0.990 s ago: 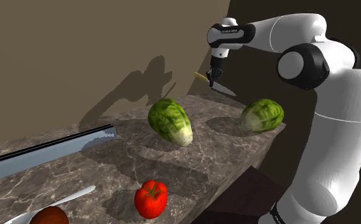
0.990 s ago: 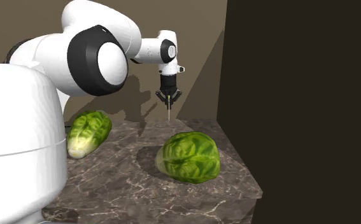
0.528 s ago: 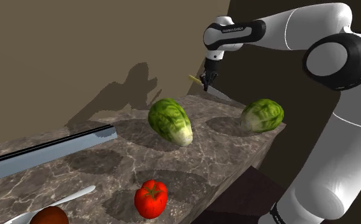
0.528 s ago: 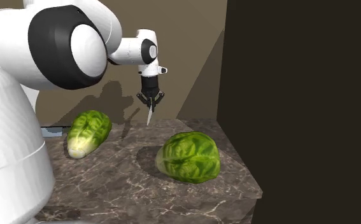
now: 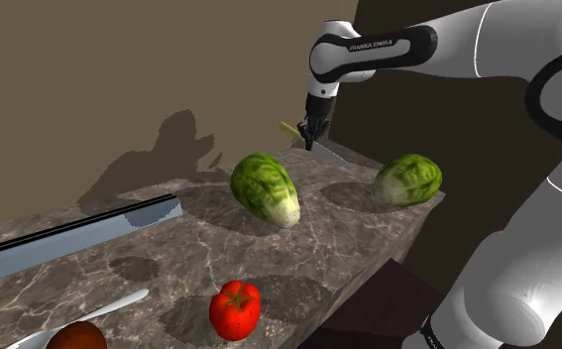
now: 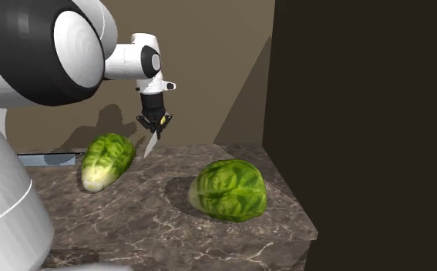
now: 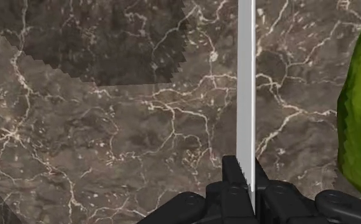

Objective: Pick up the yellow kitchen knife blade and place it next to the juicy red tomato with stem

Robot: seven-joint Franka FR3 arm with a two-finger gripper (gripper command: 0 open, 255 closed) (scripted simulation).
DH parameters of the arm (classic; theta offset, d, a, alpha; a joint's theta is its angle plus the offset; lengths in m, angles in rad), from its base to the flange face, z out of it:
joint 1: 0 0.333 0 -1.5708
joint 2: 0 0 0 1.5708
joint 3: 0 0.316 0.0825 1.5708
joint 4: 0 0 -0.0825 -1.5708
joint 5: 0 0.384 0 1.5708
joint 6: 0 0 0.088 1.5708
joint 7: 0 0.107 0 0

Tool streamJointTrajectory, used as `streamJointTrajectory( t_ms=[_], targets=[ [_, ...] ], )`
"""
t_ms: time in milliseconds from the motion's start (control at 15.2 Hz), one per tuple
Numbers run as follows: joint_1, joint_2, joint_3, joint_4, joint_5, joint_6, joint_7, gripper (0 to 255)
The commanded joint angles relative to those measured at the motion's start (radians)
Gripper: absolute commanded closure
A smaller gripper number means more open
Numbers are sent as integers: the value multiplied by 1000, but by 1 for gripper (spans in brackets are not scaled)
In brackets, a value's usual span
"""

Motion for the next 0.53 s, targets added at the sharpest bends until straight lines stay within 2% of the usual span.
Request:
streamJointTrajectory(
  t_ms=[0,462],
  targets=[
    [22,-30,26,-39,-3,9,51,255],
    [95,-107,121,-124,1,16,217,255]
  ],
)
